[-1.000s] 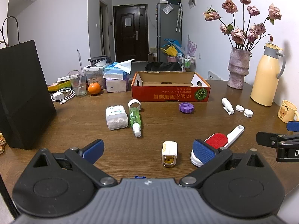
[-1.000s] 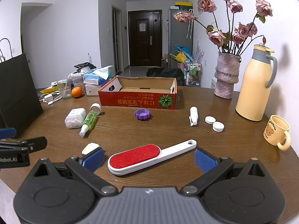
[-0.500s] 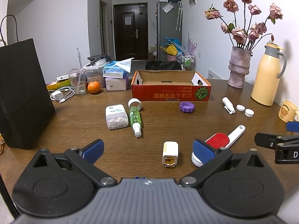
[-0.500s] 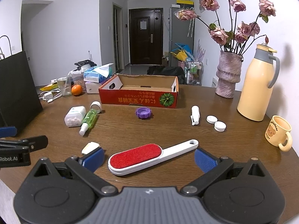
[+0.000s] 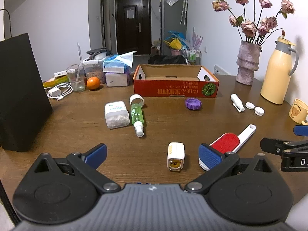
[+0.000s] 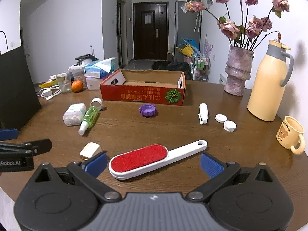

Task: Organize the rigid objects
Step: 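Close the left gripper on the white charger plug while the right gripper approaches the lint brush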

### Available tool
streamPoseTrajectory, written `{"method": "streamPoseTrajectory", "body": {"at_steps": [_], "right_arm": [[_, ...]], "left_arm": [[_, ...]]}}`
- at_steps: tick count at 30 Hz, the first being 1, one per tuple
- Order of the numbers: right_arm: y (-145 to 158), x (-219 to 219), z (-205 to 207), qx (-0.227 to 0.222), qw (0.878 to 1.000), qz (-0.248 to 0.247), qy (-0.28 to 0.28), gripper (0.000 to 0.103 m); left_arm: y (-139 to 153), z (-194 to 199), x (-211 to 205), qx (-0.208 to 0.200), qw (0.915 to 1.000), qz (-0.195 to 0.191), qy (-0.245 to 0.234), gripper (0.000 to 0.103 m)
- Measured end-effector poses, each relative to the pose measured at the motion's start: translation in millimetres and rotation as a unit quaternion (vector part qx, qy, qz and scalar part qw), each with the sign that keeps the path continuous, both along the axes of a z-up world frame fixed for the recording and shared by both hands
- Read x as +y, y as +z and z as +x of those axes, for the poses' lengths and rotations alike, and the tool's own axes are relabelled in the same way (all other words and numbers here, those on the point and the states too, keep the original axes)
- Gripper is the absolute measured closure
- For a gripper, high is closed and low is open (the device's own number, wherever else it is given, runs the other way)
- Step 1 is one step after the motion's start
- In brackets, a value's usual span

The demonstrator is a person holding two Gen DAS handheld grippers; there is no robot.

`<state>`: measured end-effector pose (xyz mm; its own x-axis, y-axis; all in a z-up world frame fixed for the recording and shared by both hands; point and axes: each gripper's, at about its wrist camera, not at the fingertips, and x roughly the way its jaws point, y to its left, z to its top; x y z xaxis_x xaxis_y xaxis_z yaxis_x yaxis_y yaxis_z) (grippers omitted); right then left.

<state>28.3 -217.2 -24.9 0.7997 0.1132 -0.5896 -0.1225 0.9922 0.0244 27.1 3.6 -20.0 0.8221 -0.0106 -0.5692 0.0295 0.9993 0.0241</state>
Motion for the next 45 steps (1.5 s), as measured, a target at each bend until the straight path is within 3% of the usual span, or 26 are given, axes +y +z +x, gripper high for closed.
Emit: {"method": "streamPoseTrajectory", "body": {"at_steps": [31, 45], "right_arm": [[-47, -1, 72, 0.073, 0.997, -0.004, -0.019, 0.000], [-66, -2, 96, 0.089, 0.996, 0.010, -0.024, 0.000]], "left_arm": [[-52, 80, -19, 0.076, 0.9965, -0.002, -0.033, 0.001], [-80, 109, -28, 0.087, 0.9955, -0.004, -0.038, 0.020]]}}
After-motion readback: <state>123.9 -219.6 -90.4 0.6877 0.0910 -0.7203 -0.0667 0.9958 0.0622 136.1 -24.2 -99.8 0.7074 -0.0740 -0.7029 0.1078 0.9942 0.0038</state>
